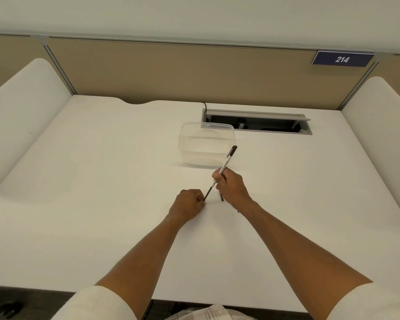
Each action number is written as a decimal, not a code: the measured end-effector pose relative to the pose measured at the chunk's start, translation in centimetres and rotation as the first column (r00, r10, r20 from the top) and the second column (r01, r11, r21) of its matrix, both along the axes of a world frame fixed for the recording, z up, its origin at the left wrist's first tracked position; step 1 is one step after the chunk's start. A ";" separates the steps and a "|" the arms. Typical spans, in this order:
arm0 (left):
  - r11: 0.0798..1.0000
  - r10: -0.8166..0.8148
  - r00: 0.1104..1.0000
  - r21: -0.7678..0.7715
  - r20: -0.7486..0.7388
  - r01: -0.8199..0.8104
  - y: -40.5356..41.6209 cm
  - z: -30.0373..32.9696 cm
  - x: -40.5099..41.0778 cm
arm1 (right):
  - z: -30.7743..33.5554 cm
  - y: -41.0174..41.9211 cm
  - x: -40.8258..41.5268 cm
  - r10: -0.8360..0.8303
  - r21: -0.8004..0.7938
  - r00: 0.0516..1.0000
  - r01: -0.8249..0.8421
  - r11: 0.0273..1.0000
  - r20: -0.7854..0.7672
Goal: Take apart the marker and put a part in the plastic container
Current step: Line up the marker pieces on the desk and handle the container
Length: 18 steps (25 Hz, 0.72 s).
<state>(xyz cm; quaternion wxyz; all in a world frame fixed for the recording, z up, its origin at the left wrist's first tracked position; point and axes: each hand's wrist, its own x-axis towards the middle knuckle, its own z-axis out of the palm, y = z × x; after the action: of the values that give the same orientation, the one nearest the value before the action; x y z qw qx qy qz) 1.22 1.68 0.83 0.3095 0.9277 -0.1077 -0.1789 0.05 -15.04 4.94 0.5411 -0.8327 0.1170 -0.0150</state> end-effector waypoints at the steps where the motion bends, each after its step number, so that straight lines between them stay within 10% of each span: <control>1: 1.000 -0.001 1.000 -0.001 0.003 0.001 0.2 0.0 0.1 | 0.2 -0.1 0.2 -0.008 -0.007 1.000 0.008 1.000 0.018; 18: 0.997 0.070 0.997 0.035 0.038 -0.072 3.1 -0.3 -0.3 | -3.8 1.4 -3.7 -0.094 -0.374 0.947 -0.030 0.927 -0.308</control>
<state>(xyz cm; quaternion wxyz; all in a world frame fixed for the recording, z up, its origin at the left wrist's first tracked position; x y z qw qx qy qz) 0.97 4.79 0.53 0.2965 0.9396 -0.0769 -0.1527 -3.61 -13.61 1.19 0.3458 -0.9096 0.2121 0.0892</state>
